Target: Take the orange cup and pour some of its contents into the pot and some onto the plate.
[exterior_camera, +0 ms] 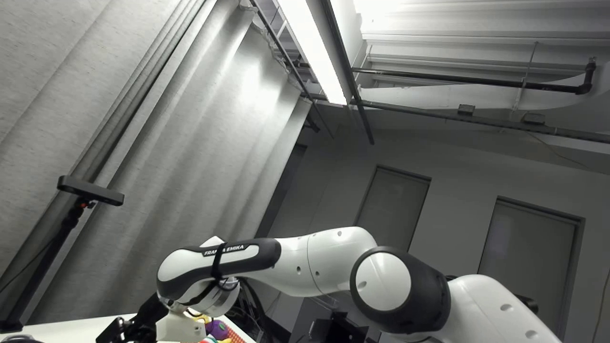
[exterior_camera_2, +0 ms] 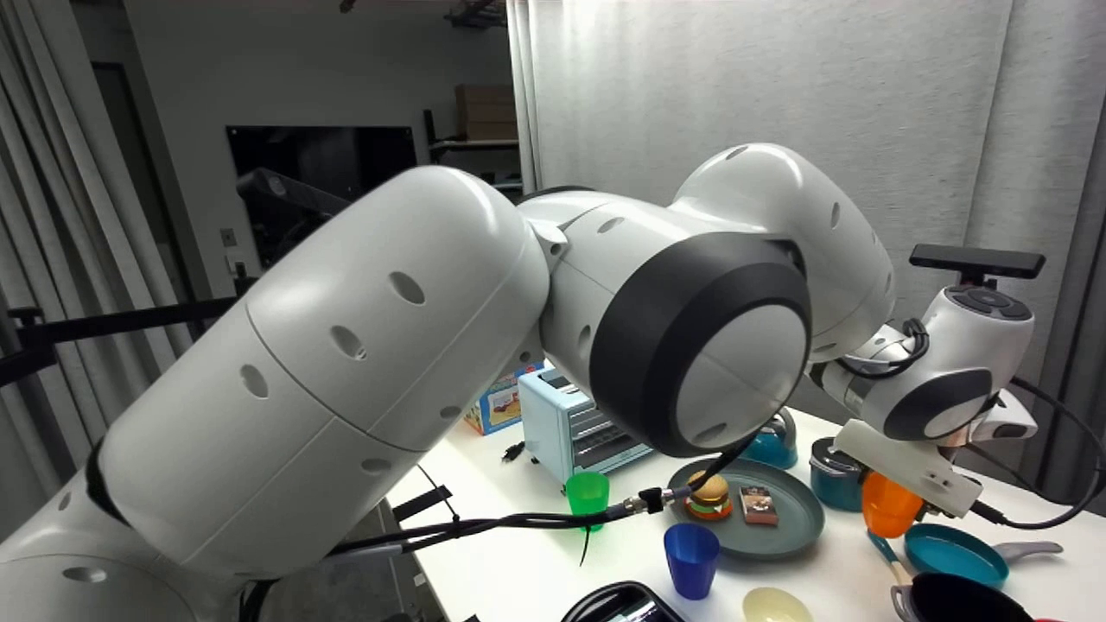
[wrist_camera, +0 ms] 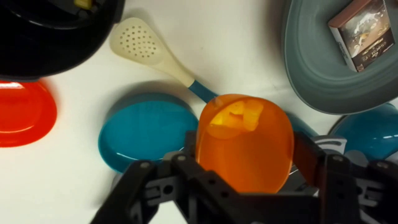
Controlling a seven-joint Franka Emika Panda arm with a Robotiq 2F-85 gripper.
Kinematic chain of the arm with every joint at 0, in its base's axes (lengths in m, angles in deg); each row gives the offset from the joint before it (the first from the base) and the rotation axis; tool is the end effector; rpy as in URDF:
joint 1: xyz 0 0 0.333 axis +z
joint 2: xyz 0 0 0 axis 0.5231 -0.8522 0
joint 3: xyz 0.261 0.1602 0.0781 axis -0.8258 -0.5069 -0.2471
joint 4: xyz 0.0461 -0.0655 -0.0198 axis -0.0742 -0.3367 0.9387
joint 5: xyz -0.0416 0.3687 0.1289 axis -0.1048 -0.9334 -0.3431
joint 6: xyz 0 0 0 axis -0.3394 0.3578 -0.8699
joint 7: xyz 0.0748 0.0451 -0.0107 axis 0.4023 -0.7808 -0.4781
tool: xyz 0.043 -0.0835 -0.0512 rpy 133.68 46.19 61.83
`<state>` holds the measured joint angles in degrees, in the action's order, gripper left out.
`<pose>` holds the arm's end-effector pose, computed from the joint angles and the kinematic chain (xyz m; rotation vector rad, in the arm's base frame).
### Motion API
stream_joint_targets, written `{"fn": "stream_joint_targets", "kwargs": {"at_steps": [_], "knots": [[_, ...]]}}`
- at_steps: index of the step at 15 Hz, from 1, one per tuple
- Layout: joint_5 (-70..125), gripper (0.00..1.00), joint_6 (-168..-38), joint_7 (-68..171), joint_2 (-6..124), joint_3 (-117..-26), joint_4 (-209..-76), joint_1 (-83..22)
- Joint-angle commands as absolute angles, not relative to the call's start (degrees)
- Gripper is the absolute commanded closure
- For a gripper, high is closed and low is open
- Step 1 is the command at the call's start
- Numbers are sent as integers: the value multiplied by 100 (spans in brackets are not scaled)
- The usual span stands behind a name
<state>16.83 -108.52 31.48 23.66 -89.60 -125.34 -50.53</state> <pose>0.7575 -0.1155 0.2224 -2.8867 0.0229 -0.4173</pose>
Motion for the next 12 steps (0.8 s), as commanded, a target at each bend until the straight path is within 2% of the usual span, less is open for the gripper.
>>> {"fn": "stream_joint_targets", "kwargs": {"at_steps": [1, 12], "knots": [[1622, 49, -10809, 2840, 2302, -8749, -12340, -4702], [1623, 49, -11446, 1876, 2655, -9026, -12954, -4418]]}}
